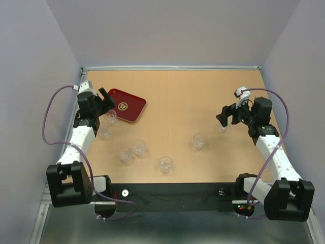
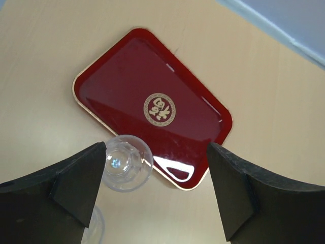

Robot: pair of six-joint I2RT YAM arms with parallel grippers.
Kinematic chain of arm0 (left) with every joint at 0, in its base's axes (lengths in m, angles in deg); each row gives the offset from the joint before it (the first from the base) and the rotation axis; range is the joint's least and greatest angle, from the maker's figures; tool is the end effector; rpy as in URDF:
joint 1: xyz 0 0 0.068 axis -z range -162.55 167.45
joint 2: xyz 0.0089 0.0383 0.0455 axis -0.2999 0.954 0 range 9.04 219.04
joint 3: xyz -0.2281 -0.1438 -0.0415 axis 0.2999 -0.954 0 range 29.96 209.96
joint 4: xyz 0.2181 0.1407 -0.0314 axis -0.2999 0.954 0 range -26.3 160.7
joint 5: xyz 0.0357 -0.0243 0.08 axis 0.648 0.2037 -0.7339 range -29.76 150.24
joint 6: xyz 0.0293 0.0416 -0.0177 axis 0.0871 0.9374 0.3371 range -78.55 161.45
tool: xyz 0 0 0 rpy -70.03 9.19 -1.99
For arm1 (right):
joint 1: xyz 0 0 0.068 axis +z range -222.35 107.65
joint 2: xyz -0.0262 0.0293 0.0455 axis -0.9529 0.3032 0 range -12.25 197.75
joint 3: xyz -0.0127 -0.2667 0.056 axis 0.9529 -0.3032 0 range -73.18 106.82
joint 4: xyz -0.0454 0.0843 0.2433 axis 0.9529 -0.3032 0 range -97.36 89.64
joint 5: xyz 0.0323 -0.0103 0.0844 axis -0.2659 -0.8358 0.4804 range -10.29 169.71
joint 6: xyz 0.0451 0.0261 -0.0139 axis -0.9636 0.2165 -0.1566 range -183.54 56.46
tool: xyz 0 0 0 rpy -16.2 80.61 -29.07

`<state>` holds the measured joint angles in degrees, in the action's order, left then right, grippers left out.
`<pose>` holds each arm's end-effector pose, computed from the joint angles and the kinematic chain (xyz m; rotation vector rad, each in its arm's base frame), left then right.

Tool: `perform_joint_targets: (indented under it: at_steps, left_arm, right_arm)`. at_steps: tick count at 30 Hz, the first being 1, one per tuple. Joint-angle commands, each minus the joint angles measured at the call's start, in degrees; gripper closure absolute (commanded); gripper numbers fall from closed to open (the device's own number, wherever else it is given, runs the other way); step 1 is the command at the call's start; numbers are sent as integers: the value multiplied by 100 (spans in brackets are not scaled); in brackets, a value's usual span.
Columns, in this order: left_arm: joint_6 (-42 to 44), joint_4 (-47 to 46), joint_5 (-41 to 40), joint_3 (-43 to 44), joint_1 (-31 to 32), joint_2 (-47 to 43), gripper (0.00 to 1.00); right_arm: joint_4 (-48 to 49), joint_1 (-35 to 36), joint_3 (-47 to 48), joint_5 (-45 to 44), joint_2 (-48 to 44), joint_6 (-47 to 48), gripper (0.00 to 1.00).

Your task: Place the glasses into the tray

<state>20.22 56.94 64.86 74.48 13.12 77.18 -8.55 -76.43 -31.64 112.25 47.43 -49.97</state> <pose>0.2744 0.0179 0.2837 -0.3596 1.8385 -0.2788 0.2323 0.0026 0.2761 -0.5110 1.9055 0.3750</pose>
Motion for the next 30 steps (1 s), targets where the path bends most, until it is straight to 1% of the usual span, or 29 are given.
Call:
perform_joint_targets:
  at_steps: [1, 2, 4, 5, 7, 8, 10, 11, 16, 22, 25, 30]
  left_arm:
    - [-83, 482, -92, 523, -76, 331, 15]
    - [-57, 553, -145, 567, -85, 427, 16]
    - [-47, 641, -321, 646, -102, 647, 22]
    - [-47, 667, -365, 673, -120, 718, 29]
    - [5, 668, -409, 725, -129, 884, 35]
    - [31, 816, -610, 752, -129, 938, 40]
    - [102, 870, -743, 805, -129, 1026, 44]
    - [128, 896, -761, 813, -137, 1078, 48]
    - [207, 957, -910, 726, -129, 1096, 56]
    - [295, 1010, -849, 620, -120, 1192, 61]
    - [313, 1072, -831, 629, -76, 1280, 67]
    - [322, 1116, -928, 629, 12, 1325, 68]
  right_arm:
    - [-8, -5, 197, 16, -97, 112, 0]
    - [-8, -5, 197, 16, -97, 120, 0]
    - [-8, -5, 197, 16, -97, 112, 0]
    - [-8, -5, 197, -10, -88, 120, 0]
    - [1, -5, 205, -45, -88, 120, 0]
    - [1, -5, 205, -80, -79, 120, 0]
    - [-8, -5, 205, -116, -79, 120, 0]
    - [1, -5, 205, -142, -79, 112, 0]
    - [10, -5, 214, -212, -53, 129, 0]
    - [10, -5, 214, -265, -18, 129, 0]
    - [10, -5, 214, -318, -18, 129, 0]
    - [10, -5, 223, -335, -18, 129, 0]
